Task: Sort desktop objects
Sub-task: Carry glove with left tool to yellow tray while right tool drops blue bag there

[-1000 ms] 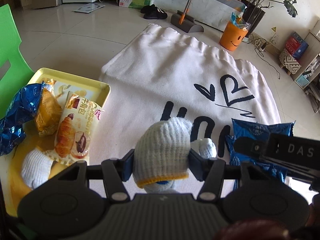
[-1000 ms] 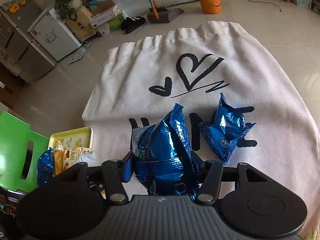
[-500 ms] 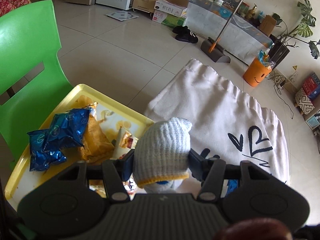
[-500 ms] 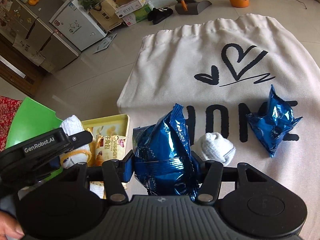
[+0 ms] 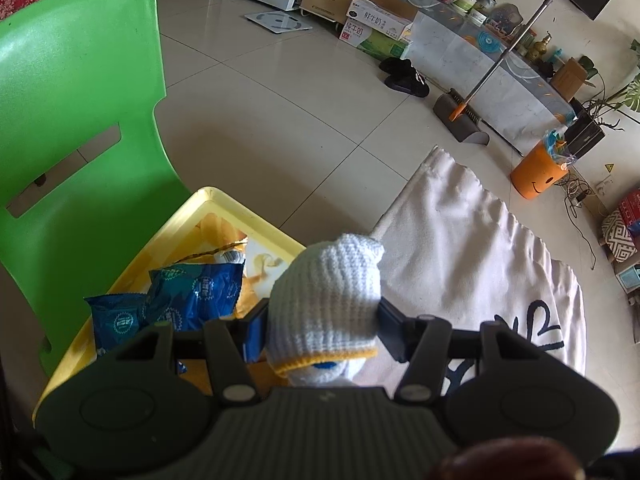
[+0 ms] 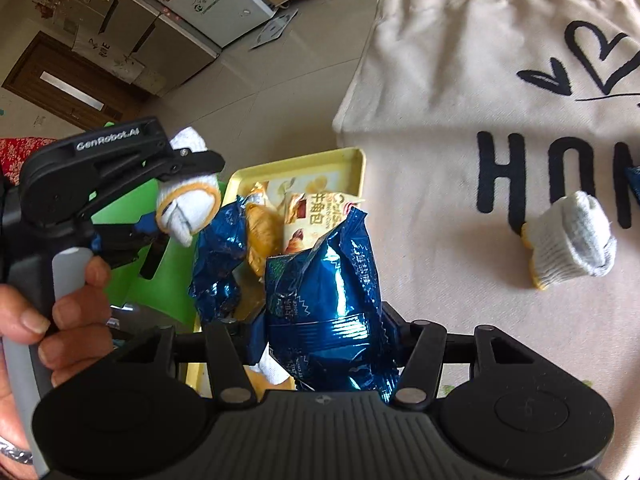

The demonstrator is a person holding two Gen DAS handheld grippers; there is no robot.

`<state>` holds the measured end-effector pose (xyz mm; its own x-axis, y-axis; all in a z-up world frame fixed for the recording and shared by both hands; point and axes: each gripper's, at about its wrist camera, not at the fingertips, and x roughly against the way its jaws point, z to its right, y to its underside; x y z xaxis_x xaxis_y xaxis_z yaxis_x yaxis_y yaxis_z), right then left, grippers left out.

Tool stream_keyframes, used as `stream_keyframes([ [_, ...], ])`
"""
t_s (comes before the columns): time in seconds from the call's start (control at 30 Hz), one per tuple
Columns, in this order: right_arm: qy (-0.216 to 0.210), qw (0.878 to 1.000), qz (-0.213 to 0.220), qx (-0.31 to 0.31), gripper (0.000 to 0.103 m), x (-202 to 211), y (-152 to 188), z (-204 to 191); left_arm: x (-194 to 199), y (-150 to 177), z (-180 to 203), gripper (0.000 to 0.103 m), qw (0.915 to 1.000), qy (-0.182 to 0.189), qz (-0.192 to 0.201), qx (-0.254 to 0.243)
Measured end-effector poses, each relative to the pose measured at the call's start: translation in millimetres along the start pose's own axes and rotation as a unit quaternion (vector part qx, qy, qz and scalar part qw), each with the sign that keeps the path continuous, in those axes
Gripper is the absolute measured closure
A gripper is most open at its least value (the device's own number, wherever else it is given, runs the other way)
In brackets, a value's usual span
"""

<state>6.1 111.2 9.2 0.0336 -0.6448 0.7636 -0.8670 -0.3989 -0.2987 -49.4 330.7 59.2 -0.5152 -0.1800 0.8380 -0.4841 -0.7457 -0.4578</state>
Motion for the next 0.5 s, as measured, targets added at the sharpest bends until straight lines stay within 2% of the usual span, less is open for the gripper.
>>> stream_keyframes([
  [0.17,-0.045,0.999,-0.028,0.002,0.047,-25.6,10.5,-16.4,0.1,-15.3,-8.2,0.049,0.9999,-0.001,0.004,-0.014],
  [0.33,-0.102,0.993,-0.067,0.0,0.047,-58.5,22.8,-37.2,9.6,-28.9,-10.4,0.049,0.9984,-0.018,0.029,-0.045],
  [0.5,-0.148,0.984,-0.098,-0.024,0.047,-90.2,33.6,-51.0,6.0,-33.3,-15.9,0.049,0.9971,-0.031,0.028,-0.063],
])
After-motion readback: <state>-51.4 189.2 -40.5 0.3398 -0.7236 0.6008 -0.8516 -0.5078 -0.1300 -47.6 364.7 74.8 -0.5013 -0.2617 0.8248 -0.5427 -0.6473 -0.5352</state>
